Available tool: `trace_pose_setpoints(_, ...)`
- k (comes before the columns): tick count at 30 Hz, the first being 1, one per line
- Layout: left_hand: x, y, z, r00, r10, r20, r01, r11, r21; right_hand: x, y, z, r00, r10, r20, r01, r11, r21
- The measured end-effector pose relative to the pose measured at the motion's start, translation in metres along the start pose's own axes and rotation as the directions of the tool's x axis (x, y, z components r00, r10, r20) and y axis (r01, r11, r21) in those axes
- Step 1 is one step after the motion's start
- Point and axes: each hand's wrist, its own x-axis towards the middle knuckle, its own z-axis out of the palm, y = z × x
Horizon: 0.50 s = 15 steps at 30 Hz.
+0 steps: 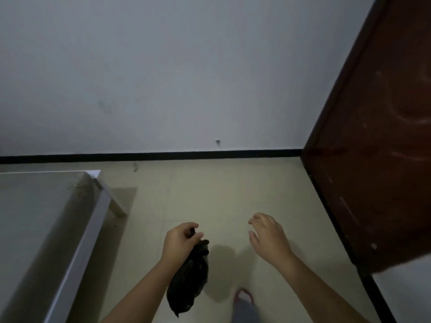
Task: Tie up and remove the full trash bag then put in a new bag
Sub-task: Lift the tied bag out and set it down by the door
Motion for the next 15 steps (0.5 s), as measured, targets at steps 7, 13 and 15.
trace_pose_setpoints(7, 0.185, 0.022, -0.061, 0.995, -0.019, -0.095, 0.041, 0.97, 0.24, 0.215, -0.016, 0.061, 0.992, -0.053, 0.112, 0.06, 0.997, -0.055)
trace_pose_setpoints(13, 0.324, 0.052, -0.084, 0.995, -0.091, -0.041, 0.098, 0.959, 0.265, 0.361, -0.019, 0.105, 0.975, 0.037, 0.219, -0.026, 0.998, -0.054)
trace_pose_setpoints(15, 0.369, 0.06, -0.086, 0.996, -0.093, -0.007, 0.091, 0.958, 0.272, 0.4, -0.017, 0.119, 0.964, 0.052, 0.262, -0.018, 0.991, -0.129)
